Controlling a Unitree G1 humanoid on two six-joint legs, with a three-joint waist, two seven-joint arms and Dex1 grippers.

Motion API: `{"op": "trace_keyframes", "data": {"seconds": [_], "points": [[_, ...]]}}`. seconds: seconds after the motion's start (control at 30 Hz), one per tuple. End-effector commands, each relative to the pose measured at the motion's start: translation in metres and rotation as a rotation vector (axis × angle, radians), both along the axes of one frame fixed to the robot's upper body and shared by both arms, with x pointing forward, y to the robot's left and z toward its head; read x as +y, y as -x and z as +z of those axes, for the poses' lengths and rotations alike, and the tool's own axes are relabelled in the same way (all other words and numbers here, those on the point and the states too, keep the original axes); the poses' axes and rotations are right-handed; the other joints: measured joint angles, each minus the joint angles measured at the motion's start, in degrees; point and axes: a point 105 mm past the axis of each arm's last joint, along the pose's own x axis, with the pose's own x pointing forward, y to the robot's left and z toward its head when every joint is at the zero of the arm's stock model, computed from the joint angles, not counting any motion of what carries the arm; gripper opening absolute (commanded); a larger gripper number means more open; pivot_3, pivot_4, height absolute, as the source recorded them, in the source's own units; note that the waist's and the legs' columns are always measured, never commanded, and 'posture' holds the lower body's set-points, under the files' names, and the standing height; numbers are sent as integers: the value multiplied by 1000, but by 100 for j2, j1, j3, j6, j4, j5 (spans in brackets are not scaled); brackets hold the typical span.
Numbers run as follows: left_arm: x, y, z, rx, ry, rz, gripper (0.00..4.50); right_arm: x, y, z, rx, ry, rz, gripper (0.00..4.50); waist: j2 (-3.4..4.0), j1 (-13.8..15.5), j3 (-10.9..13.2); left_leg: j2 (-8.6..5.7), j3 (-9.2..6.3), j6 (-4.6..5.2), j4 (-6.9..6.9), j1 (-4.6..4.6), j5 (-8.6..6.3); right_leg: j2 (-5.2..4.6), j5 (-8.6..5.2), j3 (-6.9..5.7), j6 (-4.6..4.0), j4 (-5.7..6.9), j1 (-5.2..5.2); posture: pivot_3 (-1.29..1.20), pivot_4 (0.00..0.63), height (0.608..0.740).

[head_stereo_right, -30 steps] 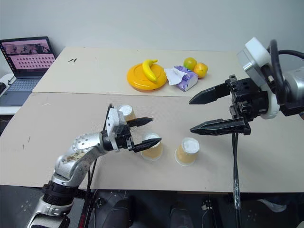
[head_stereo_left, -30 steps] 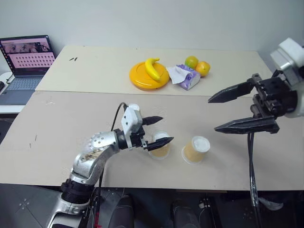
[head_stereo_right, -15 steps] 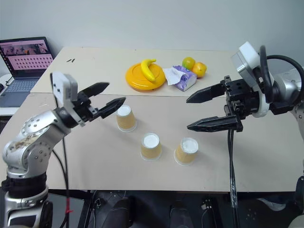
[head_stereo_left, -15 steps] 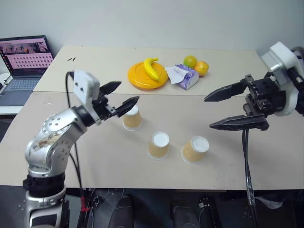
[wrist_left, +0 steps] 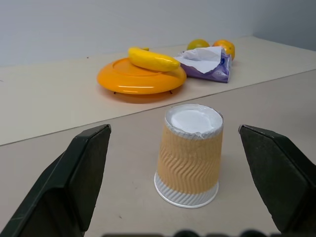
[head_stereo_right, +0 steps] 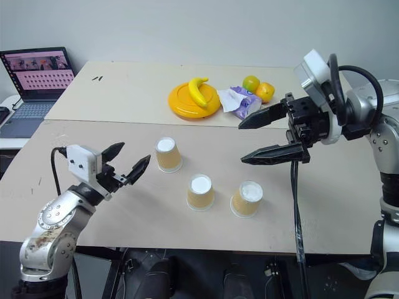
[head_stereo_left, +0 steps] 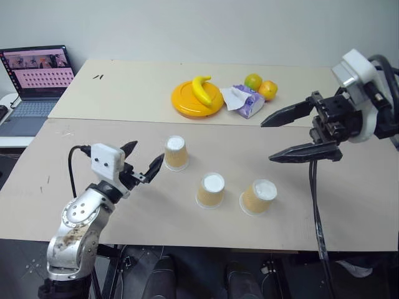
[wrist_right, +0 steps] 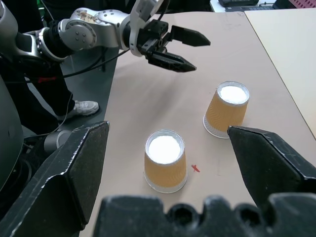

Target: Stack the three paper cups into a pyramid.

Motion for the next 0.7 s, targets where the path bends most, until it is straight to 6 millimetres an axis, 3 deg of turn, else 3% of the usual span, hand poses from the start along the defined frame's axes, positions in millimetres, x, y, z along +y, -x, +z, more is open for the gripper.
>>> {"op": "trace_keyframes", "data": {"seconds": [0.03,0.37,0.7], "points": [[-10,0,-10,-7,-4,-51,4409,0,7,13,-59,5,18,4500,0,-4,0,0,0,0,0,0,0,0,0,0,0,0,0,0,150,732],[-13,-30,-29,-4,18,-56,4409,-11,5,27,-109,-36,-129,4500,0,0,0,0,0,0,-2,-1,0,0,0,0,0,-1,-1,0,150,732],[-39,-55,-17,-57,44,-139,4409,-15,16,34,-115,-107,-213,4500,0,15,0,-1,-2,0,0,-1,0,0,1,0,1,2,0,0,150,732]]}}
